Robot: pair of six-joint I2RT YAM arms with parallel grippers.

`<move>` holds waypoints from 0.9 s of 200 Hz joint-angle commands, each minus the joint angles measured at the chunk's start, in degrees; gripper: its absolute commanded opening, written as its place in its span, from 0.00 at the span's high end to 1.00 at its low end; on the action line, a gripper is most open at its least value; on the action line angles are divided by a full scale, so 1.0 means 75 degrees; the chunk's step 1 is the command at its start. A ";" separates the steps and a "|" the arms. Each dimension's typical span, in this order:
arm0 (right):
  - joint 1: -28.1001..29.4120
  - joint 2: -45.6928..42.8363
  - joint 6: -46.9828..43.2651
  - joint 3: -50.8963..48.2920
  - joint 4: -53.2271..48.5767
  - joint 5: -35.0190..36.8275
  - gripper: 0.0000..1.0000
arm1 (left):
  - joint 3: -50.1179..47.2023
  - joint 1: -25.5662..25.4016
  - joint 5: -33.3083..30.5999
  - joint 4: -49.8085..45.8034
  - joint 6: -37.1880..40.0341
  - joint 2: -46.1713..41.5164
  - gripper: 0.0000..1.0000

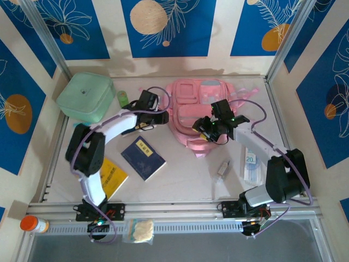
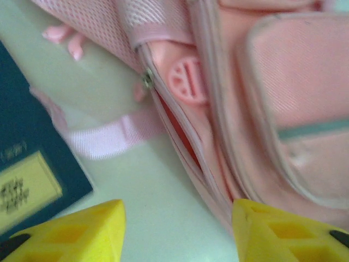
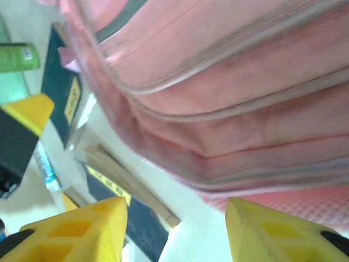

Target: Pack books, pencil case, and school supplies into a backpack

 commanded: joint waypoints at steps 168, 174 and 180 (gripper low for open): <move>0.3033 0.2034 -0.2472 0.1553 0.0829 -0.0989 0.37 | -0.3783 0.4680 -0.3424 -0.5185 -0.2285 -0.6913 0.01; 0.3058 0.2050 -0.2515 0.1584 0.0803 -0.0989 0.37 | -0.3836 0.4952 -0.3384 -0.5206 -0.2294 -0.6897 0.00; 0.3097 0.2077 -0.2589 0.1667 0.0718 -0.0931 0.37 | -0.3906 0.5226 -0.3315 -0.5240 -0.2318 -0.6899 0.01</move>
